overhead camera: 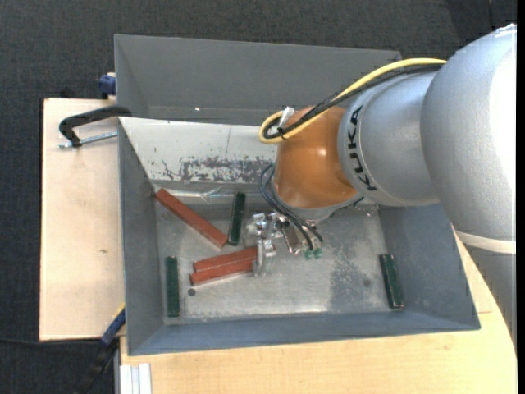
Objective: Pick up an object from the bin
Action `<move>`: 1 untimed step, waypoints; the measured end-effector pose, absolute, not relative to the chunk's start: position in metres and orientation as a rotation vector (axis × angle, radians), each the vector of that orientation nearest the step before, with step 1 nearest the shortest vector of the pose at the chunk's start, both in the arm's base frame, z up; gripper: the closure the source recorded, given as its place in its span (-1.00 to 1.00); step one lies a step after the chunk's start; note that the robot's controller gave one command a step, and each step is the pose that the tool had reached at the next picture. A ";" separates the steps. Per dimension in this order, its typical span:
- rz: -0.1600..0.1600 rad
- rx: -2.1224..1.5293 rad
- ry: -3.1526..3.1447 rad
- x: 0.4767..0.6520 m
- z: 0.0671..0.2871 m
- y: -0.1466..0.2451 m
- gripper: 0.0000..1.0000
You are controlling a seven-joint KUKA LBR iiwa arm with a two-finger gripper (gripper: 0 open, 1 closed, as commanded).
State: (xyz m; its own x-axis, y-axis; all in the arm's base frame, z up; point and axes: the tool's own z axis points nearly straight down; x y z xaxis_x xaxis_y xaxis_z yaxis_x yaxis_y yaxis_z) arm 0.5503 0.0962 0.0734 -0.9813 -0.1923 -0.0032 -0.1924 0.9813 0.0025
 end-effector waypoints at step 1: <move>0.002 -0.380 3.121 0.537 0.104 0.094 1.00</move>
Offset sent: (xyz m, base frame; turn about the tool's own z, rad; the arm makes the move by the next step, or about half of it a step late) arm -0.0468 -0.0049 0.1587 -0.2181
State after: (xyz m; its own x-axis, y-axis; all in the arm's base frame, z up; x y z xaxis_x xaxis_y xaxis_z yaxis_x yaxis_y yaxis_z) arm 0.5374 0.0944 0.1040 -0.9708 -0.2397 0.0025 -0.2397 0.9708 0.0013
